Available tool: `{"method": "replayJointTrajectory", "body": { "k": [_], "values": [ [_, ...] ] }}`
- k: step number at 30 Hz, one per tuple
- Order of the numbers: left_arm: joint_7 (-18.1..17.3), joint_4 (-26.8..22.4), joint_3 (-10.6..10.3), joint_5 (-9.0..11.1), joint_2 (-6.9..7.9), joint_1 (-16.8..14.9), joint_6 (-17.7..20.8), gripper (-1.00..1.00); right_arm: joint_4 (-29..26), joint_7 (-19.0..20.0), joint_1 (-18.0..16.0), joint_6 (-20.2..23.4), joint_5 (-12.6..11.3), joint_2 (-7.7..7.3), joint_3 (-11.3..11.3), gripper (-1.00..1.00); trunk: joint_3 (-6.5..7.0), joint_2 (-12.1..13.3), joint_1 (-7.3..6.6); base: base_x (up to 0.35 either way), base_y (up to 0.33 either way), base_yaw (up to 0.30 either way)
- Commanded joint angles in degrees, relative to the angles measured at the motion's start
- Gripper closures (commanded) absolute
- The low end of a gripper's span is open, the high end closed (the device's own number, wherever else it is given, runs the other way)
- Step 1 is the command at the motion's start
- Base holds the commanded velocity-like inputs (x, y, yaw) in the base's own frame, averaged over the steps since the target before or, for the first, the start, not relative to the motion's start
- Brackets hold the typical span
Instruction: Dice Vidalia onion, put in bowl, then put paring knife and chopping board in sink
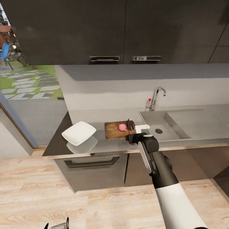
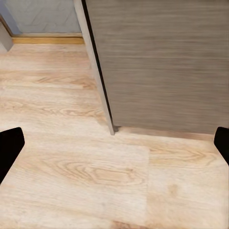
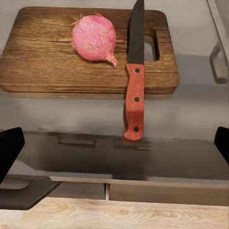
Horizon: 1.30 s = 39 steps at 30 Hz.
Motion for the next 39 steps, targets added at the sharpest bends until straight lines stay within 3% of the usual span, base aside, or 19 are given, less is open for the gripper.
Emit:
{"method": "replayJointTrajectory", "body": {
  "k": [1, 10, 14, 18, 39],
  "values": [
    [0.48, 0.23, 0.19, -0.62, 0.03, -0.11, -0.28, -1.00, 1.03, -0.01, -0.06, -0.59, 0.24, 0.01, 0.05, -1.00, -0.12, -0.12, 0.04, 0.007, 0.011, 0.000],
    [0.40, 0.23, 0.20, -0.62, 0.03, -0.11, 1.24, -1.00, 2.86, 0.15, -0.06, -2.70, 0.24, -0.07, -0.22, -1.00, -0.12, -0.12, 0.04, 0.054, 0.002, 0.000],
    [0.39, 0.23, 0.19, -0.62, 0.03, -0.11, 1.37, -1.00, 6.10, 0.95, -0.06, -6.57, 0.25, -1.85, -0.37, -1.00, -0.12, -0.12, 0.04, 0.010, 0.000, 0.000],
    [0.40, 0.23, 0.19, -0.62, 0.01, -0.11, 1.40, -1.00, 7.38, 2.35, -0.06, -8.16, 0.31, -2.27, -0.45, -1.00, -0.12, -0.12, 0.04, 0.002, 0.000, 0.000],
    [0.48, 0.23, 0.15, -0.62, -0.06, -0.11, 1.47, -1.00, 7.19, 3.13, -0.06, -8.97, 0.32, -2.43, -0.33, -1.00, -0.12, -0.12, 0.04, 0.000, 0.000, 0.000]
  ]
}}
